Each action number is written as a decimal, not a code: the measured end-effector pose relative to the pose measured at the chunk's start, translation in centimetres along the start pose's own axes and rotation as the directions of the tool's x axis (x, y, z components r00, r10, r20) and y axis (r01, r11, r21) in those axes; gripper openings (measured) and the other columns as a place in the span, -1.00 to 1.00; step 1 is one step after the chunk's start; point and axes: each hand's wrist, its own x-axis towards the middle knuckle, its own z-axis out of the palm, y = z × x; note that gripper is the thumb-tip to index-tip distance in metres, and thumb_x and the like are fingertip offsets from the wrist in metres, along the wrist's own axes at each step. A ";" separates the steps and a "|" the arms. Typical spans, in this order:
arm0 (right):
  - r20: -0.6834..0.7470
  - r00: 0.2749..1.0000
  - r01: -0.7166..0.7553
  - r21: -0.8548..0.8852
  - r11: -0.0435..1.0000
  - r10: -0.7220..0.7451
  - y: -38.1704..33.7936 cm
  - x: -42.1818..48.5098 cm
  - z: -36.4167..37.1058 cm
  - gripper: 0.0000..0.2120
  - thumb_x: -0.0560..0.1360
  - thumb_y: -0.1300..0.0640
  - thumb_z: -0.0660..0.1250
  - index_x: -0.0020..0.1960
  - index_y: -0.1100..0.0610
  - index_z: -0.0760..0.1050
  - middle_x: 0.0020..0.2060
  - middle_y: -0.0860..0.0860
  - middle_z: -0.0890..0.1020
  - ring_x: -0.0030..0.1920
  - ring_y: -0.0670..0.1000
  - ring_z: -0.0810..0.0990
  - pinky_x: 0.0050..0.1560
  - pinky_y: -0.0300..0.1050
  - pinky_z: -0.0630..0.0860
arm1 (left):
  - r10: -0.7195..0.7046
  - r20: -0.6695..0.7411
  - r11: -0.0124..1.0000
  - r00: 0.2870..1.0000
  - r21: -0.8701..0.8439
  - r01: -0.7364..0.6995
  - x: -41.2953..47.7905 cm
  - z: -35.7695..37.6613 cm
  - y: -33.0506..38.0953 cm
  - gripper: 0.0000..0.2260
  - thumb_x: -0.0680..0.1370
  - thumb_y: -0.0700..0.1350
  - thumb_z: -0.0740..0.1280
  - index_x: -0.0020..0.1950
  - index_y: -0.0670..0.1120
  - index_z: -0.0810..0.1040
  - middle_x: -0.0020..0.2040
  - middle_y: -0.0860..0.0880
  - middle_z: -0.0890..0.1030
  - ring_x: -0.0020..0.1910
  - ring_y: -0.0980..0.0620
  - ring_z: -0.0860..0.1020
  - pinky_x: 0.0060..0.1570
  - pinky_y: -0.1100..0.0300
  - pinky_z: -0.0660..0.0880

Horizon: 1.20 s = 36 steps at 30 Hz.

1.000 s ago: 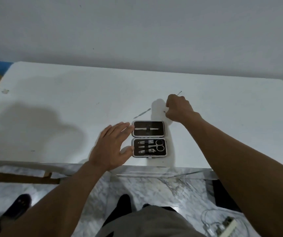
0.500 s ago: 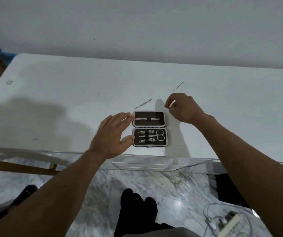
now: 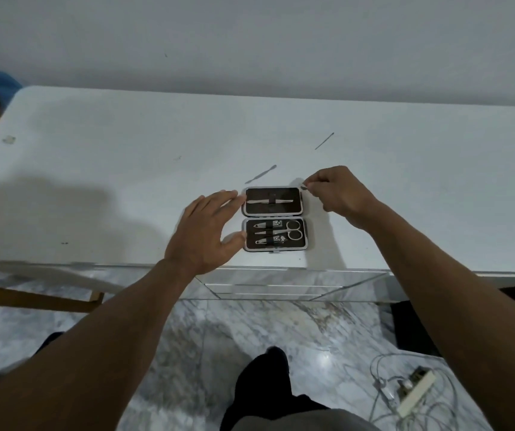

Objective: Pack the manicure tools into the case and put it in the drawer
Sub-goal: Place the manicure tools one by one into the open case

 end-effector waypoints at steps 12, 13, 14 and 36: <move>-0.006 0.997 0.076 -0.079 0.994 -0.077 1.1 -1.1 -0.7 -0.92 0.43 0.15 0.47 -0.11 0.15 0.66 -0.34 0.02 0.60 -0.34 -0.04 0.49 -0.34 -0.22 0.38 | 0.002 -0.004 1.000 1.000 -0.006 -0.002 -0.1 0.1 -0.1 -0.40 0.49 0.19 0.16 0.49 0.01 0.31 0.47 0.01 0.37 0.46 0.02 0.29 0.46 -0.02 0.15; -0.021 0.995 0.096 -0.145 0.985 -0.100 1.3 -1.1 -0.6 -0.93 0.42 0.14 0.48 -0.14 0.13 0.67 -0.32 0.02 0.62 -0.31 -0.05 0.50 -0.31 -0.23 0.38 | -0.001 -0.002 1.000 1.000 -0.005 0.001 -0.1 0.1 0.0 -0.41 0.49 0.19 0.16 0.50 0.01 0.31 0.47 0.02 0.36 0.46 0.02 0.28 0.46 -0.01 0.15; -0.030 0.992 0.113 -0.206 0.972 -0.121 1.4 -1.1 -0.4 -0.94 0.42 0.13 0.48 -0.15 0.12 0.68 -0.30 0.01 0.63 -0.27 -0.06 0.51 -0.30 -0.26 0.38 | -0.003 0.000 1.000 1.000 -0.004 0.003 0.0 0.1 0.0 -0.41 0.49 0.19 0.16 0.50 0.01 0.30 0.47 0.02 0.36 0.46 0.03 0.28 0.46 -0.01 0.14; 0.123 0.893 0.410 -0.619 0.670 -0.433 1.2 -2.2 0.1 -0.74 0.53 0.23 0.25 0.11 0.05 0.65 0.00 0.11 0.63 0.02 0.17 0.59 -0.02 -0.06 0.46 | -0.014 -0.010 1.000 1.000 0.005 0.014 0.0 0.1 0.1 -0.42 0.49 0.16 0.18 0.50 0.03 0.29 0.46 0.03 0.37 0.44 0.04 0.30 0.45 0.00 0.15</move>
